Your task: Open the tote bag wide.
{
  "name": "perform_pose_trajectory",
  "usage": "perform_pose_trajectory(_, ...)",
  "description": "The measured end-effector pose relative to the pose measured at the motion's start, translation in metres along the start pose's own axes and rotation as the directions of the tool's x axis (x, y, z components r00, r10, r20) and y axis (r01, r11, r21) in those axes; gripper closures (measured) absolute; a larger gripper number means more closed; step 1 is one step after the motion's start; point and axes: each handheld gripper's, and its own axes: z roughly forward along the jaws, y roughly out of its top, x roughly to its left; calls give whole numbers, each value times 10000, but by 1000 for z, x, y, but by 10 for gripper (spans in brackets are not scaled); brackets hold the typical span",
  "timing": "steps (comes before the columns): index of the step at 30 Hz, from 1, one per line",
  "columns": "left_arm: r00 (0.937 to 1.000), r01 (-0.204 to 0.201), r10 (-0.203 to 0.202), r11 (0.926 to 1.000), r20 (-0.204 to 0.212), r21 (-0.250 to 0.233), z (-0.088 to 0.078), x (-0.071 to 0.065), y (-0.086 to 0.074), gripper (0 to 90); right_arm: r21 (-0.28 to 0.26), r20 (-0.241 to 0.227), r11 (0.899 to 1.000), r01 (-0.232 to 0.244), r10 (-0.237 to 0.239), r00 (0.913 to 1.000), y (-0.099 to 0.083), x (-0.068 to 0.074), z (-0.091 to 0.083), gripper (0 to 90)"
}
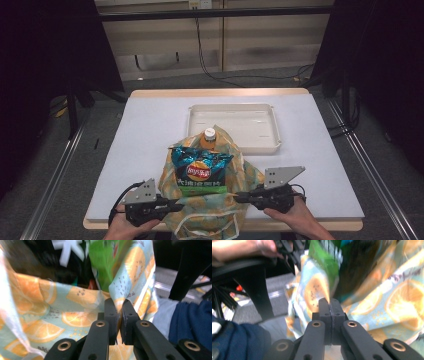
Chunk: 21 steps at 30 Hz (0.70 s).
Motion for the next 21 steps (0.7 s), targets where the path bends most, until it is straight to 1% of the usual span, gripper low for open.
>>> perform_pose_trajectory(1, 9999, 77, -78, 10000, 78, 46, 2, 1, -2, 856, 155, 87, 9999, 8, -9, 10000, -3, -1, 2, 900)
perform_pose_trajectory(2, 10000, 70, -70, 9998, 30, 159, 3, 2, -3, 860, 267, 37, 9996, -96, 95, 9999, -6, -2, 4, 900)
perform_pose_trajectory(3, 9999, 100, -100, 9998, 29, 174, 4, 2, -4, 864, 358, -15, 9992, -189, 189, 9998, -10, -3, 5, 900)
perform_pose_trajectory(4, 9998, 110, -113, 9997, 144, 222, 5, 2, -5, 870, 402, -17, 9990, -218, 219, 9998, -12, -5, 6, 900)
perform_pose_trajectory(5, 9999, 55, -60, 9994, 145, 329, 6, 2, -6, 873, 468, 20, 9984, -320, 320, 9995, -14, -7, 7, 900)
perform_pose_trajectory(6, 10000, -22, 18, 9989, 69, 460, 6, 2, -7, 873, 512, 3, 9981, -344, 344, 9994, -16, -8, 8, 900)
perform_pose_trajectory(9, 10000, -18, 13, 9980, 78, 638, 10, 1, -11, 872, 762, 87, 9966, -322, 316, 9995, -22, -11, 13, 895)
perform_pose_trajectory(10, 9999, -116, 111, 9966, 70, 821, 10, 1, -12, 871, 861, 140, 9959, -279, 268, 9995, -24, -11, 15, 888)
perform_pose_trajectory(11, 10000, -74, 67, 9951, 72, 990, 12, 1, -13, 867, 989, 233, 9949, -220, 198, 9995, -26, -11, 18, 888)
perform_pose_trajectory(12, 10000, -72, 73, 9922, -4, 1243, 12, 2, -14, 864, 1092, 188, 9938, -207, 188, 9996, -27, -11, 21, 887)
perform_pose_trajectory(13, 9999, 126, -124, 9917, -29, 1278, 13, 3, -17, 863, 1213, 249, 9925, -167, 138, 9996, -29, -11, 24, 886)
perform_pose_trajectory(15, 9998, 223, -220, 9875, -40, 1558, 14, 5, -18, 850, 1501, 196, 9885, -157, 129, 9997, -33, -10, 29, 879)
perform_pose_trajectory(16, 9996, 296, -295, 9888, -29, 1463, 16, 6, -20, 845, 1637, 236, 9865, -42, 3, 9997, -34, -10, 31, 871)
perform_pose_trajectory(17, 9995, 301, -308, 9885, 24, 1483, 15, 6, -19, 837, 1747, 282, 9846, 1, -52, 9996, -35, -9, 33, 849)
perform_pose_trajectory(18, 9998, 177, -172, 9890, -51, 1468, 14, 6, -18, 817, 1794, 277, 9838, -7, -44, 9996, -35, -10, 34, 811)
perform_pose_trajectory(19, 9999, 112, -113, 9889, -1, 1480, 13, 6, -18, 797, 1797, 285, 9837, 50, -103, 9995, -33, -9, 33, 780)
perform_pose_trajectory(20, 9999, 124, -137, 9914, 91, 1302, 12, 7, -17, 785, 1713, 366, 9852, 77, -142, 9992, -31, -9, 30, 758)
perform_pose_trajectory(21, 9996, 228, -245, 9942, 142, 1048, 10, 7, -17, 769, 1496, 413, 9887, 5, -68, 9991, -28, -9, 25, 724)
